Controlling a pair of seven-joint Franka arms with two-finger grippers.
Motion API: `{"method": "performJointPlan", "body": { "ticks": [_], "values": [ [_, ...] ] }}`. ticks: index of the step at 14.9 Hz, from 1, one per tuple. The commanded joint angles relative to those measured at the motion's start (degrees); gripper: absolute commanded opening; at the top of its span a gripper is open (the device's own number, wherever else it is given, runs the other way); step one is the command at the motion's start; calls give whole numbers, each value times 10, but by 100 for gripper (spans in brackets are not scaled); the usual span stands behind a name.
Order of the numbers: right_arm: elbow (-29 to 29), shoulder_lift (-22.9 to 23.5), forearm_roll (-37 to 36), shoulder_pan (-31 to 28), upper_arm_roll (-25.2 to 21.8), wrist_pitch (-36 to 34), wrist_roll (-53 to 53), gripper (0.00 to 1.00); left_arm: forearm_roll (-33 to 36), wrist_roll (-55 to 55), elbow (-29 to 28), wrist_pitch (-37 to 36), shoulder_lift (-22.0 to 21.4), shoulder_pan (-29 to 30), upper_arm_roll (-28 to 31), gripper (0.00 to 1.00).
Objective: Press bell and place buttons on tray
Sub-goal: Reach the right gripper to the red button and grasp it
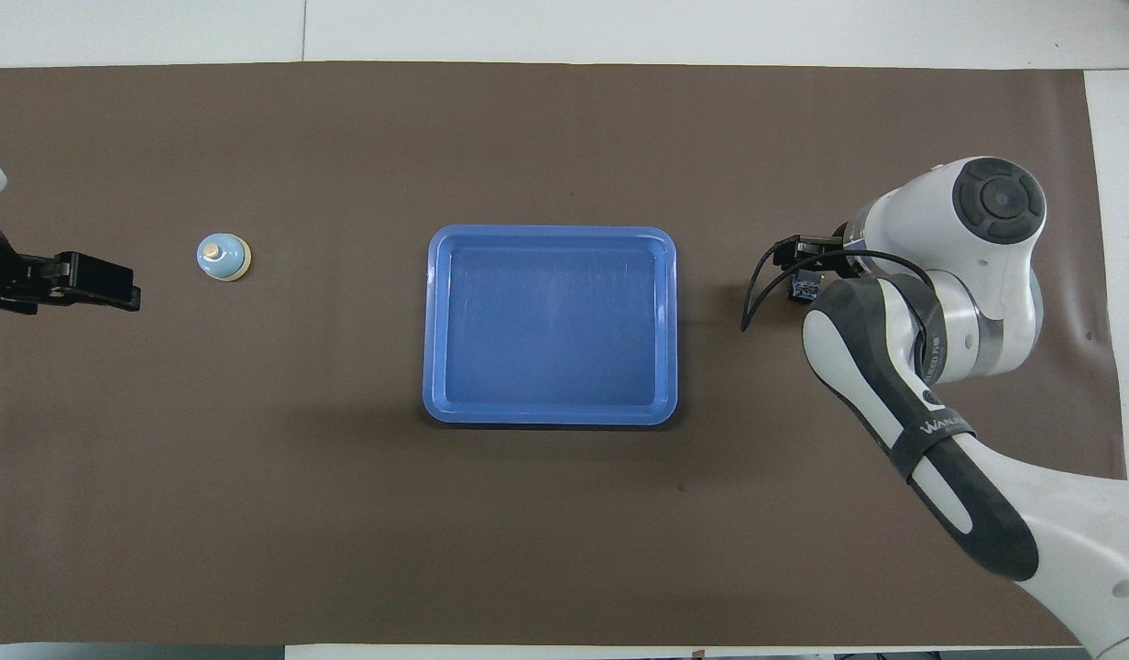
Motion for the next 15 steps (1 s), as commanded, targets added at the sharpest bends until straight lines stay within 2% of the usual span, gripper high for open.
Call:
{"method": "performJointPlan", "body": {
  "ticks": [1,8,9,11,12,13,14,15],
  "values": [
    [2,31,-2,-7,4,44,12,100,1,-2,7,-11,-4,1,8,100],
    [-11,36,-3,-7,4,48,8,100,1,-2,7,-10,-4,0,10,100],
    [-15,35,-3,-7,4,48,6,97,1,-2,7,-10,-4,1,10,100],
    [-19,33,-3,-6,4,46,5,79,1,-2,7,-10,-4,1,10,100],
    [-22,33,-3,-6,4,46,4,67,1,-2,7,-10,-4,1,10,100],
    [-24,32,-3,-6,4,45,4,48,1,-2,7,-10,-4,0,10,100],
    [-24,32,-3,-6,4,44,4,21,1,-2,7,-10,-4,0,10,100],
    [-23,32,-3,-6,4,44,5,0,1,-2,7,-10,-4,0,10,100]
  ]
}}
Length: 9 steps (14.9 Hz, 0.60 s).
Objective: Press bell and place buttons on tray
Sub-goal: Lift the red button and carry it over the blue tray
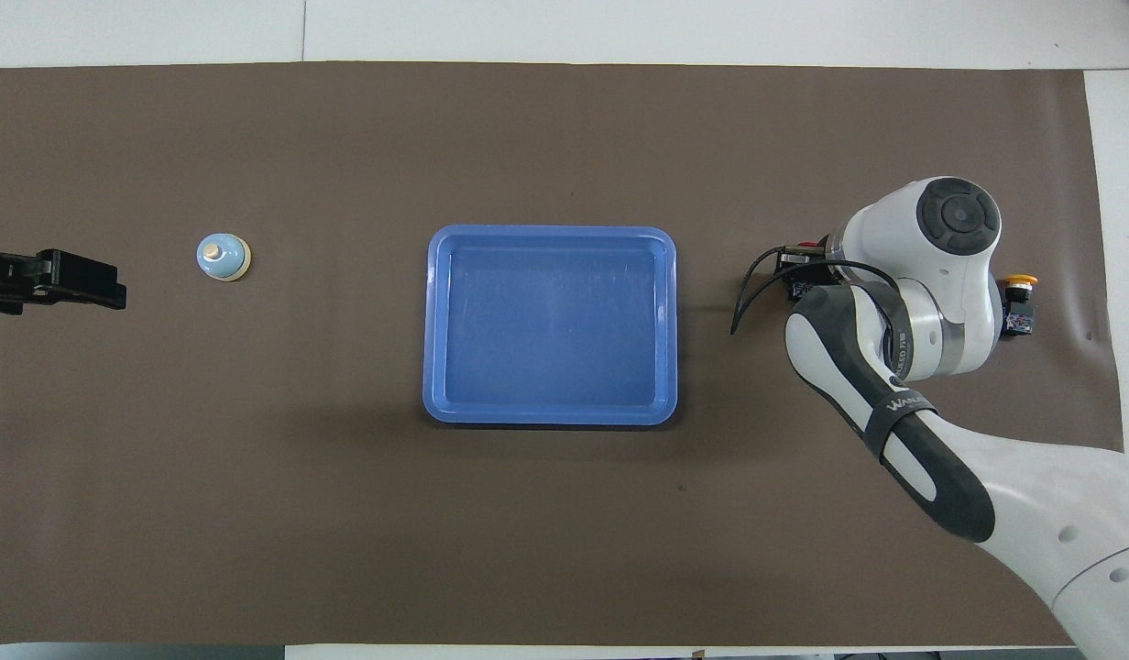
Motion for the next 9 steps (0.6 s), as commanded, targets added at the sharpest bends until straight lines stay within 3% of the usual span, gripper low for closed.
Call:
{"method": "performJointPlan", "body": {
  "ticks": [1,5,9],
  "values": [
    [-11,-10,-3,-2,4,-2,5,0,1,-2,6,-10,-2,-1,2,100],
    [31,-10,-2,2,4,-55,5,0,1,-2,6,-10,-2,-1,2,100],
    [156,-7,10,41,5,-204,17,0,1,-2,6,-10,-2,-1,2,100]
  ]
}}
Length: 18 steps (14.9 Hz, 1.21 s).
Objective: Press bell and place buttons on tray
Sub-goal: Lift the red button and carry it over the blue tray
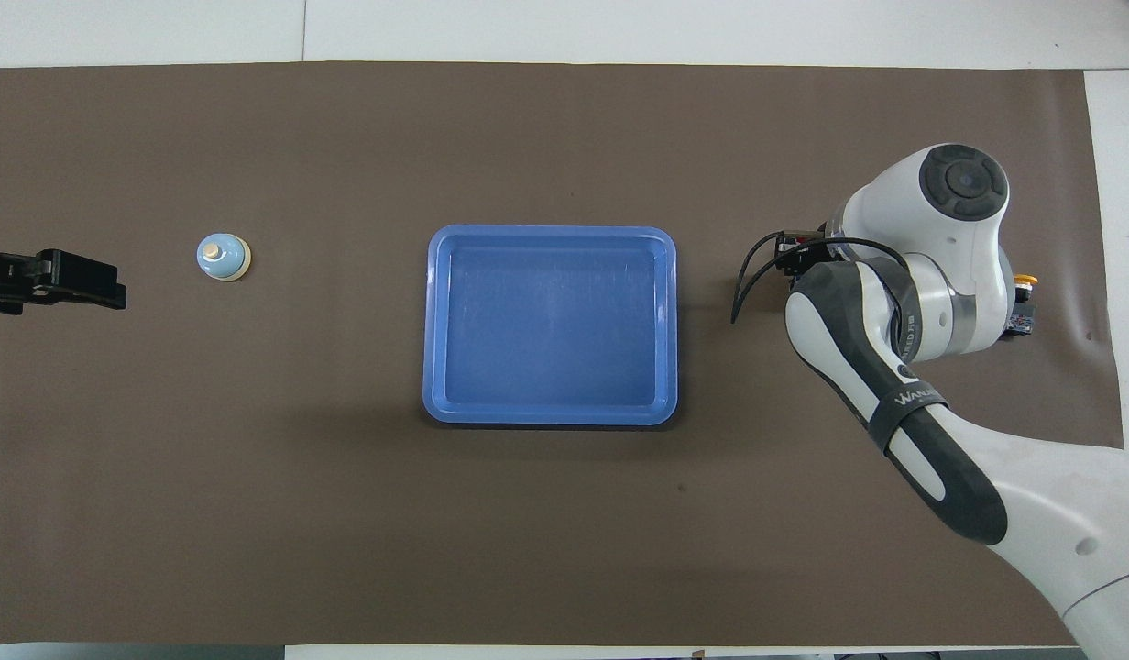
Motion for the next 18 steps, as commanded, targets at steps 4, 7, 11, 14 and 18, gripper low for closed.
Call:
{"method": "performJointPlan", "body": {
  "ticks": [4,7,11,14,18],
  "values": [
    [114,1,19,98,3,-119,100,0,1,-2,6,-10,-2,-1,2,100],
    [107,3,41,142,3,-109,156,0,1,-2,6,-10,-2,-1,2,100],
    [52,23,41,207,3,-20,230,0,1,-2,6,-10,-2,-1,2,100],
    [1,29,41,217,3,46,233,0,1,-2,6,-10,-2,-1,2,100],
    [-33,38,41,219,3,101,236,0,1,-2,6,-10,-2,-1,2,100]
  ]
}}
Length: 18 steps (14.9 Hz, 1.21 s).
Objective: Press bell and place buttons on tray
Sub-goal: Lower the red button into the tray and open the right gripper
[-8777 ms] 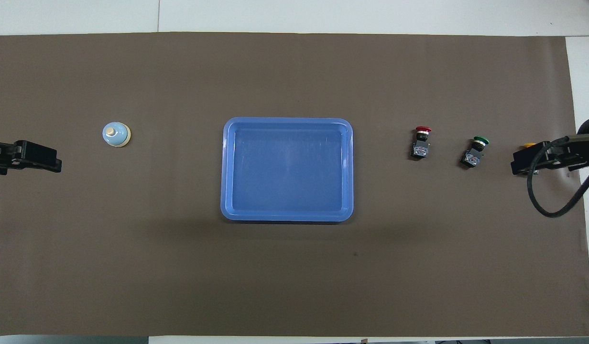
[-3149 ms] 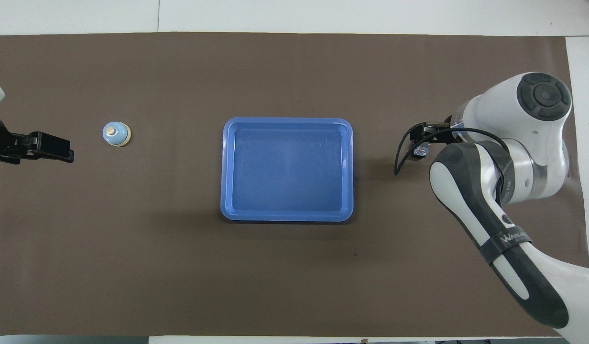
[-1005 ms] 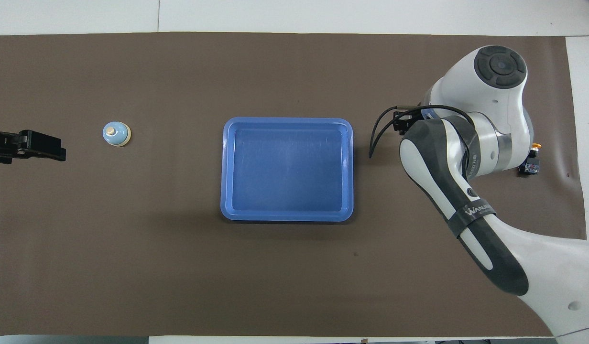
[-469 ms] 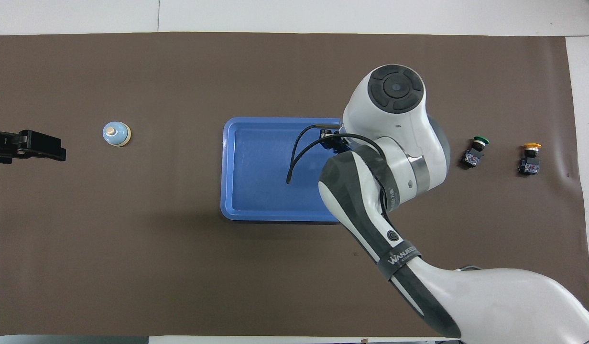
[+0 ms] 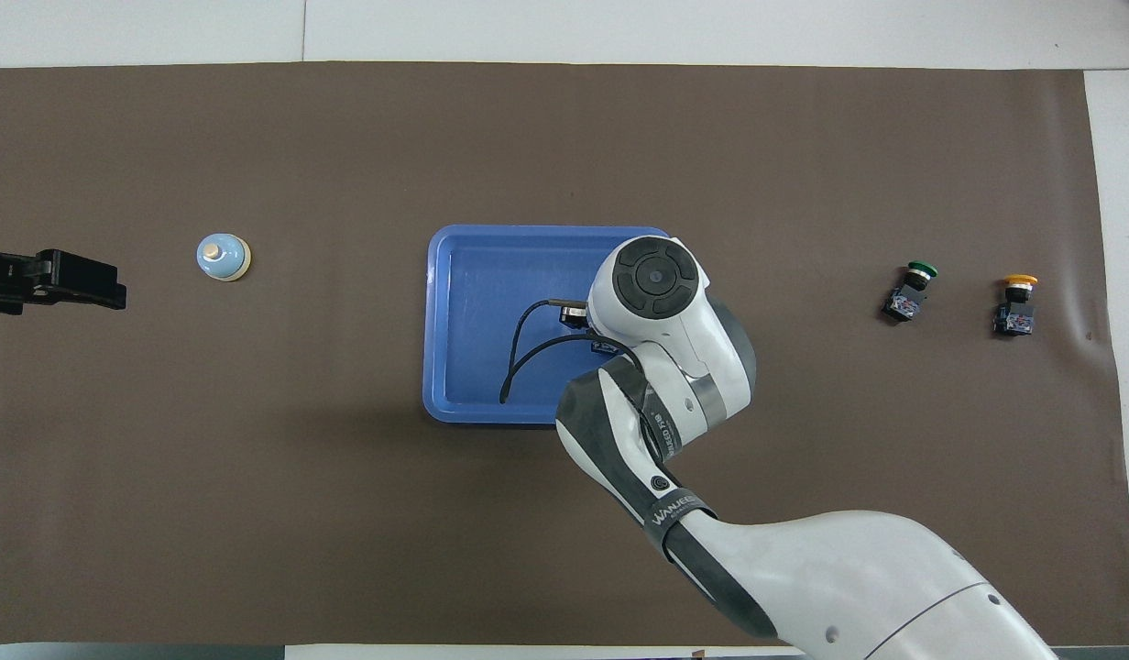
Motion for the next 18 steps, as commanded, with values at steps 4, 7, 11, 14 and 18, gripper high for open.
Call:
{"method": "performJointPlan", "body": {
  "ticks": [4,7,11,14,18],
  "values": [
    [-18,-4,7,-10,1,25,46,0,1,-2,6,-10,-2,-1,2,100],
    [-17,-4,7,-11,1,26,72,1,1,-2,6,-10,-2,-1,2,100],
    [-5,-9,7,-11,1,0,93,100,1,-2,6,-10,-2,-1,2,100],
    [48,-27,7,-27,-5,-89,90,100,1,-2,6,-10,-2,-1,2,100],
    [69,-84,6,-85,-5,-167,39,100,1,-2,6,-10,-2,-1,2,100]
  ]
}}
